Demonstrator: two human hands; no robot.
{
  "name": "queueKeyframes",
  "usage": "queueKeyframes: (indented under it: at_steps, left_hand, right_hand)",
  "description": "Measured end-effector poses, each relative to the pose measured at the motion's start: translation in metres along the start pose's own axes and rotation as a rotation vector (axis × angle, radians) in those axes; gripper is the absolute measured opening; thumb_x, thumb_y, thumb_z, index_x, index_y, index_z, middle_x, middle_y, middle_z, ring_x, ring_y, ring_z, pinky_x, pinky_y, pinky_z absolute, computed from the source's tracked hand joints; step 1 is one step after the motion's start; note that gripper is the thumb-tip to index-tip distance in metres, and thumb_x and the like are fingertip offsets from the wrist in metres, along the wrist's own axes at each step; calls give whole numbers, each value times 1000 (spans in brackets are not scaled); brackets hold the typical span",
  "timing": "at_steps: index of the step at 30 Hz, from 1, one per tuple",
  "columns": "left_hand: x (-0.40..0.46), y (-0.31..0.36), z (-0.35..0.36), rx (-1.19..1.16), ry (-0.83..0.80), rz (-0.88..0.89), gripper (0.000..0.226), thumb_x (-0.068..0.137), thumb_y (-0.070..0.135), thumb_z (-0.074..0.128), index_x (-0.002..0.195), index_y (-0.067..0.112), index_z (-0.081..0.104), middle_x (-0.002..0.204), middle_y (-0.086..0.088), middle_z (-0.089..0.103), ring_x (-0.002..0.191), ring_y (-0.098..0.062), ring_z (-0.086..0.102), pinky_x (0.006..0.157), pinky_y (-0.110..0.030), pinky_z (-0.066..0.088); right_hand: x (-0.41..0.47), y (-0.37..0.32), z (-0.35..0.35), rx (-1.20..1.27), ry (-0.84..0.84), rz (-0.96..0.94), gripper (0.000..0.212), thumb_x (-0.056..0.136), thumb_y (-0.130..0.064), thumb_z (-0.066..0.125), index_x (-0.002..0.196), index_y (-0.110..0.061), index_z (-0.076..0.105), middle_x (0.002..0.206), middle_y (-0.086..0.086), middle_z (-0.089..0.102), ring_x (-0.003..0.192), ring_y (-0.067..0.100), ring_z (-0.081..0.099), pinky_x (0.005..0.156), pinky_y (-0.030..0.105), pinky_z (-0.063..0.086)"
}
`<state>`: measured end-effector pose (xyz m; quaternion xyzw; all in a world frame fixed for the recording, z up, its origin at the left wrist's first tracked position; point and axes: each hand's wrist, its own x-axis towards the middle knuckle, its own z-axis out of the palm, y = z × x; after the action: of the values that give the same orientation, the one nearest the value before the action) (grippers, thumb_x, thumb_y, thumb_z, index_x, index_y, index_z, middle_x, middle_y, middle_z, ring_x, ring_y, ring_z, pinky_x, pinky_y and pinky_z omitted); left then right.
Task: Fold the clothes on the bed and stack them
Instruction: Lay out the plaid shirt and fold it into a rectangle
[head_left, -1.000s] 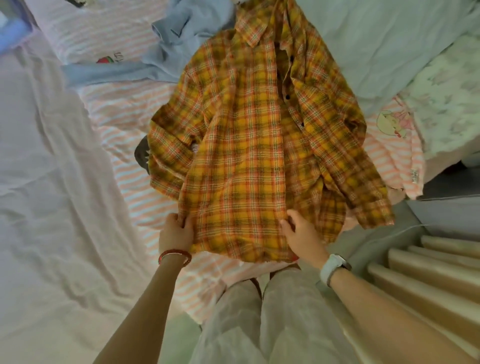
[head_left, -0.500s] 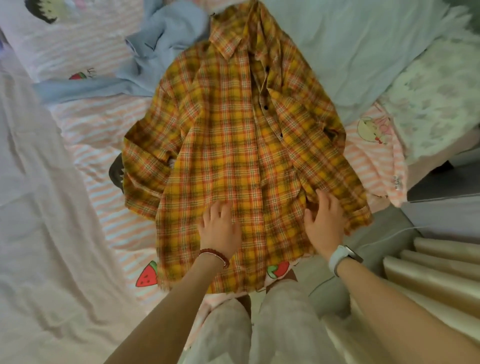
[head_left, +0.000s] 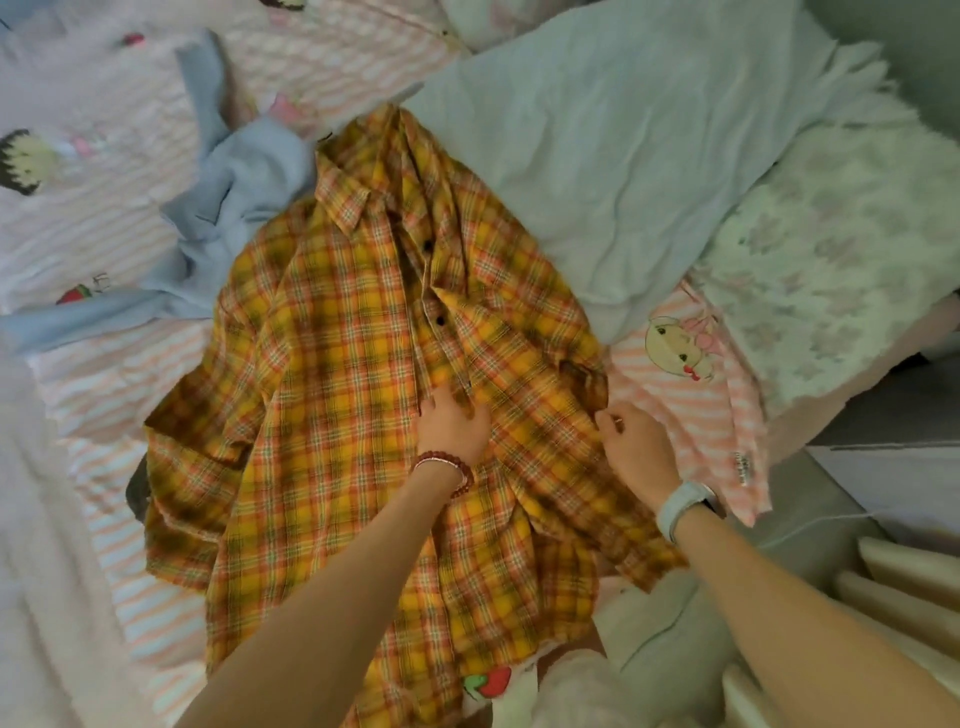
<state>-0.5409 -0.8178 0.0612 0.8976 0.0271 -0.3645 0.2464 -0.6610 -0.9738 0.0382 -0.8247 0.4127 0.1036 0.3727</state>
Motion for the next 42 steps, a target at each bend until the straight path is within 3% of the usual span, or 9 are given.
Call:
queueKeyframes:
  at_steps: [6, 10, 16, 22, 25, 31, 33, 36, 42]
  left_hand:
    - [21, 81, 24, -26, 159, -28, 76, 84, 47, 58, 142, 11, 23, 143, -13, 34, 128, -33, 37, 101, -50, 38]
    - [31, 97, 18, 19, 218, -34, 28, 91, 31, 51, 112, 12, 53, 95, -7, 63, 83, -25, 60, 66, -34, 50]
    - [14, 144, -15, 82, 303, 329, 25, 88, 29, 54, 65, 19, 50, 57, 3, 52, 58, -20, 52, 48, -27, 38]
    - [23, 279, -10, -416, -24, 569, 31, 95, 20, 49, 125, 12, 52, 115, -8, 62, 95, -26, 64, 80, -38, 52]
    - [20, 285, 2, -372, 17, 567, 36, 94, 20, 49, 129, 12, 48, 124, -5, 55, 102, -23, 60, 83, -35, 49]
    - [1, 137, 30, -161, 208, 92, 34, 93, 25, 50, 123, 10, 47, 128, -11, 45, 87, -19, 51, 73, -34, 46]
    - [-12, 81, 37, -147, 225, -105, 42, 90, 28, 55, 124, 5, 42, 129, -14, 43, 93, -25, 52, 77, -38, 48]
    - [-27, 19, 44, -218, 171, -316, 54, 84, 38, 63, 122, 5, 42, 118, -15, 53, 95, -33, 58, 80, -43, 51]
    - [-34, 2, 54, -296, 41, -211, 36, 83, 46, 63, 94, 13, 53, 79, -6, 62, 71, -23, 57, 62, -31, 45]
  right_hand:
    - [46, 15, -63, 50, -194, -133, 31, 91, -35, 51, 117, -17, 54, 74, -14, 52, 69, 10, 54, 58, 24, 37]
    - [35, 19, -37, -397, -581, -259, 51, 93, -46, 44, 134, -16, 45, 137, -6, 47, 108, 13, 51, 82, 27, 42]
    - [46, 28, -93, 75, 73, -47, 21, 92, -23, 47, 86, -12, 63, 68, 0, 59, 67, 26, 57, 55, 31, 42]
    - [124, -18, -213, 318, 616, 18, 36, 94, -18, 44, 129, -12, 49, 100, 4, 64, 90, 24, 58, 69, 30, 40]
    - [134, -25, -227, 308, 508, -86, 60, 96, -17, 43, 149, -17, 14, 141, 6, 44, 119, 22, 50, 91, 31, 42]
    - [67, 15, -110, 303, 56, -89, 30, 97, -19, 44, 124, -12, 53, 93, 5, 62, 81, 18, 57, 71, 30, 51]
    - [38, 25, -62, 329, -122, -18, 25, 96, -20, 47, 118, -12, 56, 95, -2, 61, 87, 12, 57, 69, 11, 43]
    - [3, 27, -7, 428, -331, 124, 27, 96, -22, 47, 120, -11, 53, 112, 2, 61, 104, 15, 57, 88, 22, 46]
    - [-35, 21, 38, 427, -360, -17, 41, 97, -14, 43, 138, -15, 41, 137, -2, 45, 126, 14, 42, 107, 26, 34]
